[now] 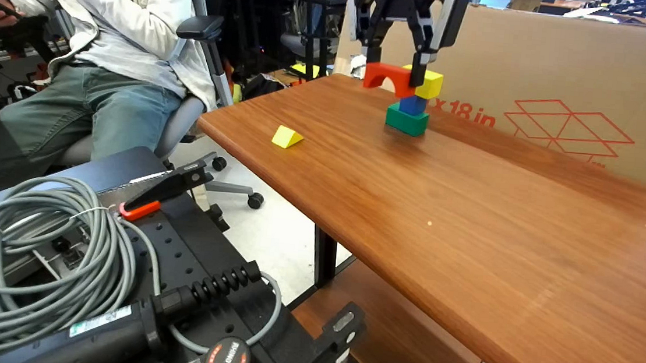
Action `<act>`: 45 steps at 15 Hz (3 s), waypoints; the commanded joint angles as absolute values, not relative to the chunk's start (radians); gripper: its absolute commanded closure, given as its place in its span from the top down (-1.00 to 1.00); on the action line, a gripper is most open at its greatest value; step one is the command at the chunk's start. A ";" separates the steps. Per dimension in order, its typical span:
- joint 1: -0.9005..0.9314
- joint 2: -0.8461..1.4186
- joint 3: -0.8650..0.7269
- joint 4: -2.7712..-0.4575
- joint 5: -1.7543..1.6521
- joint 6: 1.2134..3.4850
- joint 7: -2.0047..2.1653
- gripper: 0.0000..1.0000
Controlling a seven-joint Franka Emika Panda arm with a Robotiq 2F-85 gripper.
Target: Stack up the blocks in opposite order
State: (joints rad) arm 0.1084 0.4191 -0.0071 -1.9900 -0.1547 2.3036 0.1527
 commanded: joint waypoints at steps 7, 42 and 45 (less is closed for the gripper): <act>0.046 0.453 0.004 -2.132 -0.099 2.464 0.071 -0.17; 0.058 0.522 0.021 -1.789 0.038 2.274 0.089 1.00; 0.062 0.551 0.020 -1.755 0.033 2.269 0.090 1.00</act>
